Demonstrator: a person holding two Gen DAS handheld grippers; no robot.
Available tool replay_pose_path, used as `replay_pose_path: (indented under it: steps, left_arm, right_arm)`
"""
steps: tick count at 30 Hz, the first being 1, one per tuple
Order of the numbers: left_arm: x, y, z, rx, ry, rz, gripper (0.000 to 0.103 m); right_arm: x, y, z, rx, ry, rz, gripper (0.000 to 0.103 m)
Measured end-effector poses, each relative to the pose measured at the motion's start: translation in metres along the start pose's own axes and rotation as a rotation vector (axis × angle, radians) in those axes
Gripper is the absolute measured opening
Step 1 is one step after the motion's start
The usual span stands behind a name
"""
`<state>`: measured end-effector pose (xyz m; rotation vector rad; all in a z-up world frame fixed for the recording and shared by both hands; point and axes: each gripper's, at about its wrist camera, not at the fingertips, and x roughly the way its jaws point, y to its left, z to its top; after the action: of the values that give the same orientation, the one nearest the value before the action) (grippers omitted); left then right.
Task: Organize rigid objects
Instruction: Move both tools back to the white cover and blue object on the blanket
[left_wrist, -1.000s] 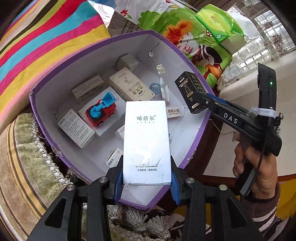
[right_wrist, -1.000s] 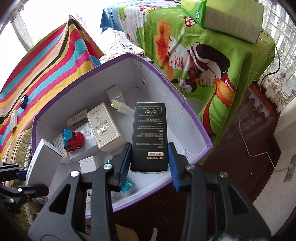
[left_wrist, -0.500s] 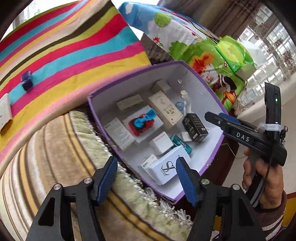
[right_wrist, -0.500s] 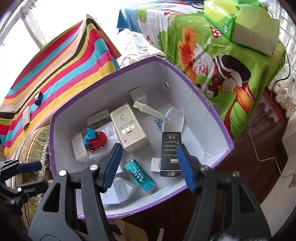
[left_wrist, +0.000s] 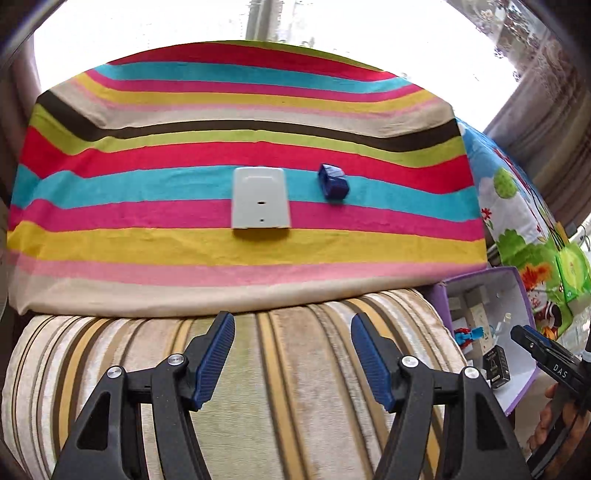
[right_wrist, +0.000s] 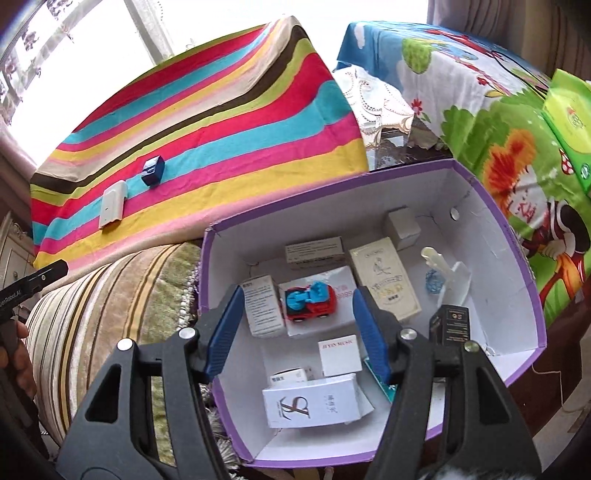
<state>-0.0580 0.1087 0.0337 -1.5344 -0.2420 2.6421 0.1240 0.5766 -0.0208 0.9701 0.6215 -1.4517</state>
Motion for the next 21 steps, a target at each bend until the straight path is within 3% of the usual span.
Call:
replay_pose_path:
  steps: [10, 13, 21]
  left_arm:
    - [-0.007, 0.091, 0.000, -0.236, -0.037, 0.211, 0.067]
    - [-0.010, 0.110, 0.003, -0.274, -0.053, 0.258, 0.067]
    - [-0.017, 0.144, 0.009, -0.329, -0.080, 0.325, 0.067]
  right_arm:
    - [0.017, 0.079, 0.019, -0.128, 0.027, 0.076, 0.068]
    - [0.021, 0.102, 0.024, -0.152, 0.023, 0.099, 0.073]
    - [0.039, 0.154, 0.031, -0.249, 0.038, 0.148, 0.073]
